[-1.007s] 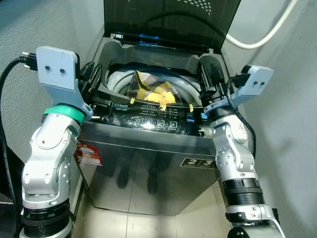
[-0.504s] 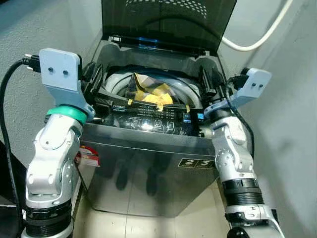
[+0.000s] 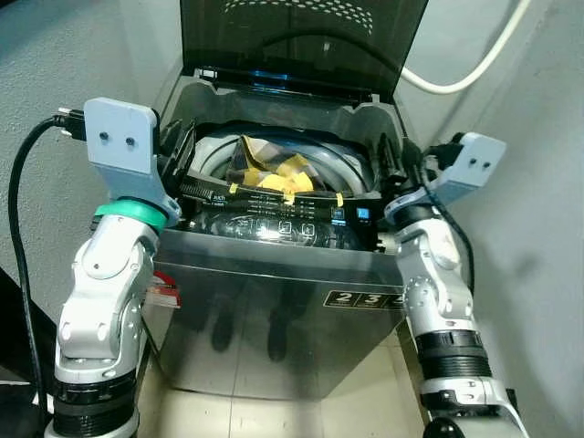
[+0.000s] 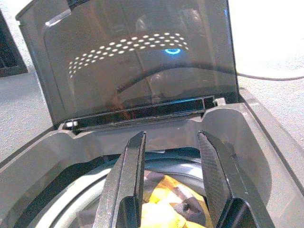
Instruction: Clothes washing
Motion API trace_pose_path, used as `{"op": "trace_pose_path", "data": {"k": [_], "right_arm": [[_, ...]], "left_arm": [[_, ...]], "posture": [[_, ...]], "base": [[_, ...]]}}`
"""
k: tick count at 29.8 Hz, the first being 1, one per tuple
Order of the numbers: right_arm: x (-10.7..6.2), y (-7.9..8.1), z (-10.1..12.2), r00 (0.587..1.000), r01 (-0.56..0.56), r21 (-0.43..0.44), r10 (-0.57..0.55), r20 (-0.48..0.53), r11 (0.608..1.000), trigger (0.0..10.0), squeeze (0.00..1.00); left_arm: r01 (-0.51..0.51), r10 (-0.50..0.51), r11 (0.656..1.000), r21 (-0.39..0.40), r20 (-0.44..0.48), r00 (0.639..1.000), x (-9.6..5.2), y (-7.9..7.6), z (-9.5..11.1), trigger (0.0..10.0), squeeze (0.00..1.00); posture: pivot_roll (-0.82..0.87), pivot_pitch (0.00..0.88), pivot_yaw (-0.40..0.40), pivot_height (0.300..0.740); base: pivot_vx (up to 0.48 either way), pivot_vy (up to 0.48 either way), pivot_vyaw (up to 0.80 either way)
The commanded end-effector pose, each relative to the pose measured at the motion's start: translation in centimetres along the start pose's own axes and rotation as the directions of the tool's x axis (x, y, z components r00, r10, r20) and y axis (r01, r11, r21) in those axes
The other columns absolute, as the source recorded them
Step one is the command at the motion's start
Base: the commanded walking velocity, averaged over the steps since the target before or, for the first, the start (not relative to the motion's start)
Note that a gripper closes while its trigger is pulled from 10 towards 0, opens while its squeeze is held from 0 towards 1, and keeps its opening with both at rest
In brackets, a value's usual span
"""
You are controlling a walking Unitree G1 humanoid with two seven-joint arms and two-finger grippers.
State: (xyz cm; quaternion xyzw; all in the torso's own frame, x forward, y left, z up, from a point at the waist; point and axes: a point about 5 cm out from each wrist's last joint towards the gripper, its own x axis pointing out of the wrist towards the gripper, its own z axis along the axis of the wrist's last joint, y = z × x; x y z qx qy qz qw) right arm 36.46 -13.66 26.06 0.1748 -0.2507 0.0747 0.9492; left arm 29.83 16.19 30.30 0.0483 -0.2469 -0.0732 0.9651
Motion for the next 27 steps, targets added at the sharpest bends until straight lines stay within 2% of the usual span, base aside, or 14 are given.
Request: {"op": "trace_pose_path", "data": {"k": [1,18,22,27], "right_arm": [[-0.36,-0.31,-0.03,1.0,0.006,-0.015,-0.006,-0.002,1.0,10.0,0.0],[-0.44,0.13,-0.37,1.0,-0.022,-0.062,0.021,-0.023,0.998,10.0,0.0],[-0.52,0.36,-0.61,0.998,-0.048,-0.114,0.044,-0.043,0.992,10.0,0.0],[-0.59,0.57,-0.73,0.997,-0.066,-0.132,0.06,-0.049,0.989,10.0,0.0]], "left_arm": [[0.005,-0.005,1.0,0.005,-0.015,1.0,-0.09,-0.2,-0.47,10.0,0.0],[-0.005,0.005,1.0,0.011,-0.007,1.0,0.0,0.0,-0.47,10.0,0.0],[-0.006,0.006,1.0,0.013,-0.007,1.0,0.01,0.05,-0.51,10.0,0.0],[-0.004,0.004,1.0,0.014,-0.012,1.0,0.02,-0.01,-0.61,10.0,0.0]], "posture": [[0.13,0.083,-0.058,0.74],[0.13,0.089,-0.058,0.74],[0.13,0.09,-0.057,0.74],[0.12,0.091,-0.058,0.74]], "base": [[-0.285,0.0,0.0],[-0.292,0.0,0.0],[-0.072,0.0,0.76],[0.0,0.0,0.79]]}}
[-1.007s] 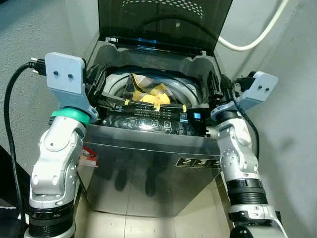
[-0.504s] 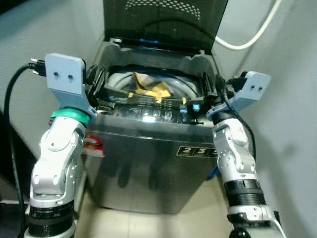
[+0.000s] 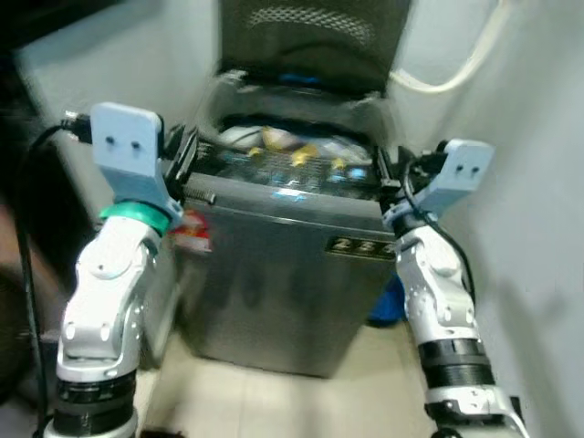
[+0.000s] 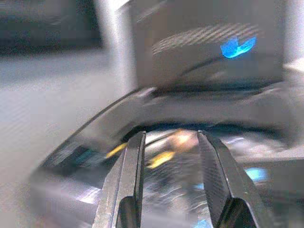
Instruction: Clothes washing
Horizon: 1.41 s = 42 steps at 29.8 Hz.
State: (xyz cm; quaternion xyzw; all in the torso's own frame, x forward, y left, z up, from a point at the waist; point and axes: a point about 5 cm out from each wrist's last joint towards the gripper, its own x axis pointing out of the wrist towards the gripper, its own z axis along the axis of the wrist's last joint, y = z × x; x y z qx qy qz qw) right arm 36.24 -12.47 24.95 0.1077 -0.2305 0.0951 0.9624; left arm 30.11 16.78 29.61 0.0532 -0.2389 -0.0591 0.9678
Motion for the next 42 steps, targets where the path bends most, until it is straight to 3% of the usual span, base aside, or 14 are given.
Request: {"op": "trace_pose_path", "data": {"k": [1,4,15,18,24,28,39,42], "right_arm": [[0.0,-0.2,0.4,1.0,-0.013,-0.032,0.014,0.013,0.999,10.0,0.0],[-0.4,0.4,-0.3,0.997,-0.071,-0.082,0.07,-0.013,0.994,10.0,0.0],[-2.0,1.3,-2.8,0.979,-0.182,-0.105,0.171,-0.111,0.978,10.0,0.0],[-2.9,0.8,-4.1,0.976,-0.167,-0.095,0.151,-0.158,0.981,10.0,0.0],[-3.7,0.1,-5.1,0.974,-0.14,-0.088,0.121,-0.194,0.986,10.0,0.0],[-5.4,-0.9,-7.3,0.959,-0.09,-0.066,0.069,-0.274,0.994,10.0,0.0],[-7.4,-1.9,-9.3,0.937,-0.078,-0.083,0.045,-0.347,0.993,10.0,0.0],[-9.1,-2.3,-10.8,0.915,-0.076,-0.093,0.033,-0.402,0.993,10.0,0.0]], "left_arm": [[0.03,-0.03,1.0,-0.004,-0.002,1.0,0.1,-0.7,0.0,10.0,0.0],[0.079,-0.08,0.997,-0.016,-0.053,0.995,-0.3,-1.7,-1.0,10.0,0.0],[0.139,-0.144,0.99,-0.038,-0.184,0.972,-1.8,-3.2,-4.0,10.0,0.0],[0.125,-0.126,0.992,-0.022,-0.24,0.963,-2.6,-3.4,-5.6,10.0,0.0],[0.112,-0.108,0.994,-0.002,-0.276,0.955,-3.3,-3.3,-6.7,10.0,0.0],[0.101,-0.082,0.994,0.037,-0.351,0.933,-4.4,-3.2,-8.6,10.0,0.0],[0.064,-0.041,0.997,0.041,-0.423,0.905,-5.9,-3.2,-10.8,10.0,0.0],[0.057,-0.027,0.997,0.051,-0.466,0.884,-7.1,-3.2,-12.3,10.0,0.0]], "posture": [[0.13,0.091,-0.057,0.74],[0.13,0.091,-0.057,0.74],[0.12,0.091,-0.058,0.74],[0.12,0.091,-0.06,0.74],[0.12,0.09,-0.059,0.74],[0.12,0.09,-0.058,0.74],[0.12,0.079,-0.055,0.74],[0.11,0.072,-0.057,0.74]], "base": [[0.0,0.0,0.78],[0.0,0.0,0.78],[0.0,0.0,0.78],[0.0,0.0,0.77],[0.0,0.0,0.77],[0.0,0.0,0.77],[0.0,0.0,0.77],[0.0,0.0,0.77]]}}
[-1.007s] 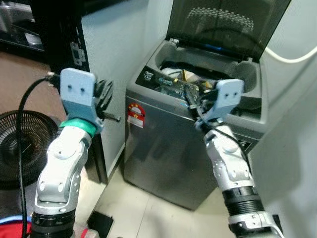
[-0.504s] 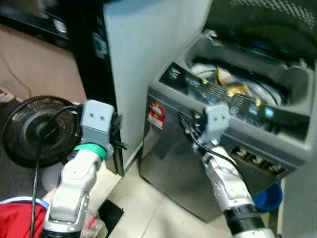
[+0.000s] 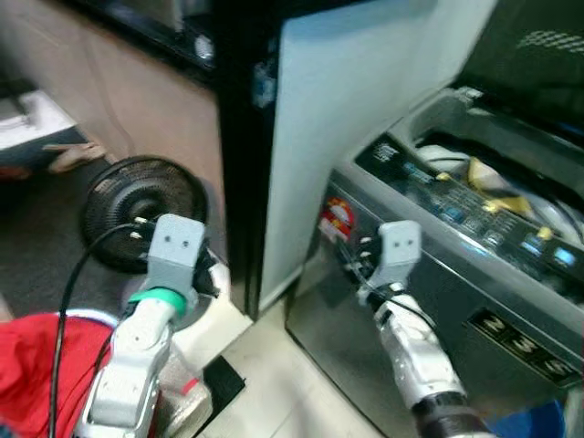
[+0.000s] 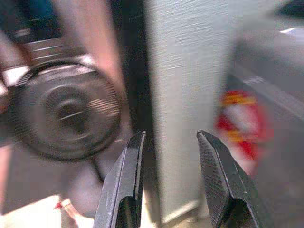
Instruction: Clothes washing
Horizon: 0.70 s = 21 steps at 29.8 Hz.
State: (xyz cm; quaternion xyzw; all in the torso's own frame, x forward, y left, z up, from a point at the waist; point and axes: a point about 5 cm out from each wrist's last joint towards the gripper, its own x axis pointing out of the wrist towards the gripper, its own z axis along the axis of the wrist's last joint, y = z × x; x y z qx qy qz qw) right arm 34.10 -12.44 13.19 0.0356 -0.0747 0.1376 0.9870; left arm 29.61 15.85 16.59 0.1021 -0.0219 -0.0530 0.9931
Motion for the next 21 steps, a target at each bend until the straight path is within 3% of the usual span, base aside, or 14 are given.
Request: {"op": "trace_pose_path", "data": {"k": [1,3,4,6,7,8,10,11,12,16,21], "right_arm": [[-1.9,-0.6,-3.1,0.993,0.018,-0.006,-0.019,-0.115,1.0,10.0,0.0],[-2.5,-0.7,-4.3,0.988,0.017,-0.009,-0.018,-0.155,1.0,10.0,0.0],[-3.5,-0.7,-5.7,0.977,0.018,-0.011,-0.019,-0.21,1.0,10.0,0.0],[-3.5,-0.7,-5.7,0.977,0.018,-0.011,-0.019,-0.21,1.0,10.0,0.0],[-4.6,-0.7,-7.1,0.965,0.017,-0.017,-0.021,-0.262,1.0,10.0,0.0],[-4.6,-0.7,-7.1,0.965,0.017,-0.017,-0.021,-0.262,1.0,10.0,0.0],[-7.3,-0.5,-9.9,0.928,0.013,-0.022,-0.02,-0.373,1.0,10.0,0.0],[-7.3,-0.5,-9.9,0.928,0.013,-0.022,-0.02,-0.373,1.0,10.0,0.0],[-8.4,-0.5,-10.8,0.912,0.014,-0.019,-0.021,-0.409,1.0,10.0,0.0],[-9.3,-0.5,-11.6,0.897,0.014,-0.023,-0.022,-0.44,1.0,10.0,0.0],[-9.3,-0.8,-11.5,0.898,0.013,-0.035,-0.027,-0.438,0.999,10.0,0.0]], "left_arm": [[0.011,-0.011,1.0,-0.005,-0.065,0.998,-0.6,-0.8,-2.3,10.0,0.0],[0.009,-0.01,1.0,-0.011,-0.086,0.996,-0.9,-0.8,-3.2,10.0,0.0],[-0.006,0.004,1.0,-0.008,-0.126,0.992,-1.4,-0.8,-4.8,10.0,0.0],[-0.006,0.004,1.0,-0.008,-0.126,0.992,-1.4,-0.8,-4.8,10.0,0.0],[-0.017,0.015,1.0,-0.012,-0.17,0.985,-1.9,-0.8,-6.4,10.0,0.0],[-0.017,0.015,1.0,-0.012,-0.17,0.985,-1.9,-0.8,-6.4,10.0,0.0],[-0.025,0.02,1.0,-0.013,-0.281,0.96,-3.9,-1.0,-10.2,10.0,0.0],[-0.025,0.02,1.0,-0.013,-0.281,0.96,-3.9,-1.0,-10.2,10.0,0.0],[-0.026,0.018,0.999,-0.022,-0.324,0.946,-4.7,-1.1,-11.5,10.0,0.0],[-0.028,0.016,0.999,-0.026,-0.372,0.928,-5.7,-1.5,-13.0,10.0,0.0],[-0.035,0.023,0.999,-0.024,-0.39,0.921,-5.9,-1.5,-13.6,10.0,0.0]], "posture": [[0.11,0.068,-0.058,0.74],[0.11,0.067,-0.059,0.74],[0.11,0.066,-0.06,0.74],[0.11,0.066,-0.06,0.74],[0.11,0.062,-0.062,0.74],[0.11,0.062,-0.062,0.74],[0.1,0.06,-0.066,0.74],[0.1,0.06,-0.066,0.74],[0.1,0.06,-0.069,0.74],[0.09,0.057,-0.072,0.74],[0.08,0.054,-0.076,0.74]], "base": [[0.0,0.0,0.77],[0.0,0.0,0.77],[0.0,0.0,0.77],[0.0,0.0,0.77],[0.0,0.0,0.77],[0.0,0.0,0.77],[0.0,0.0,0.77],[0.0,0.0,0.76],[0.0,0.0,0.76],[0.0,0.0,0.76],[0.0,0.0,0.76]]}}
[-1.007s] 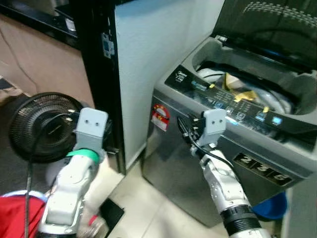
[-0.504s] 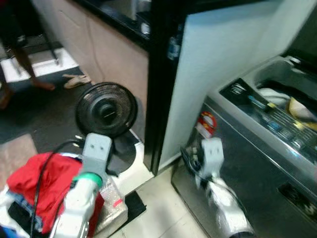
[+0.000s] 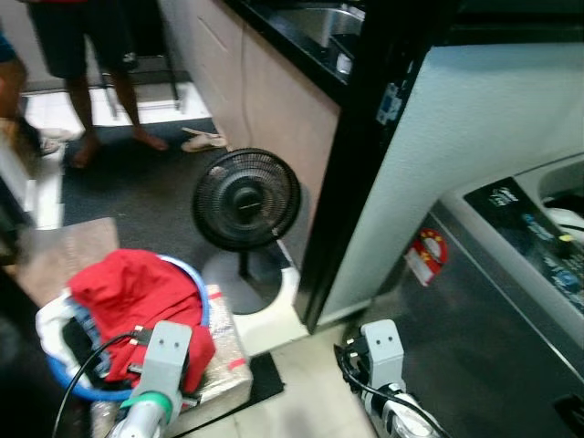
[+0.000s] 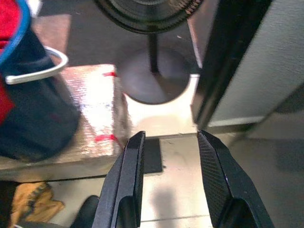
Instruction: Clothes washing
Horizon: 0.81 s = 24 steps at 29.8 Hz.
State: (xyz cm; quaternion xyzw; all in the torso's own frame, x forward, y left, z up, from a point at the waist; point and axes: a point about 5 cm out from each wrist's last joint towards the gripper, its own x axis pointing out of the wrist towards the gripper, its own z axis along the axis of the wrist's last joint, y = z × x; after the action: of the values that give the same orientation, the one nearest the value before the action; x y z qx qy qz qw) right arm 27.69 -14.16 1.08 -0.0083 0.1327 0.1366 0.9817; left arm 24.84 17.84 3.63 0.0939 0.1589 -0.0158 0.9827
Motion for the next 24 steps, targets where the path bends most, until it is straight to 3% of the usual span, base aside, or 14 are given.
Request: {"op": "trace_pose_path", "data": {"k": [1,24], "right_arm": [[-0.4,-0.5,-0.7,1.0,0.013,-0.007,-0.013,-0.024,1.0,10.0,0.0],[1.3,-0.1,2.3,0.995,-0.008,-0.035,0.011,0.097,0.999,10.0,0.0]], "left_arm": [[0.002,-0.002,1.0,0.001,-0.029,1.0,-0.1,-0.3,-1.0,10.0,0.0],[-0.008,0.007,1.0,0.002,0.104,0.995,1.0,-0.6,1.1,10.0,0.0]], "posture": [[0.08,0.053,-0.077,0.74],[0.09,0.053,-0.079,0.74]], "base": [[0.0,0.0,0.76],[0.0,0.0,0.76]]}}
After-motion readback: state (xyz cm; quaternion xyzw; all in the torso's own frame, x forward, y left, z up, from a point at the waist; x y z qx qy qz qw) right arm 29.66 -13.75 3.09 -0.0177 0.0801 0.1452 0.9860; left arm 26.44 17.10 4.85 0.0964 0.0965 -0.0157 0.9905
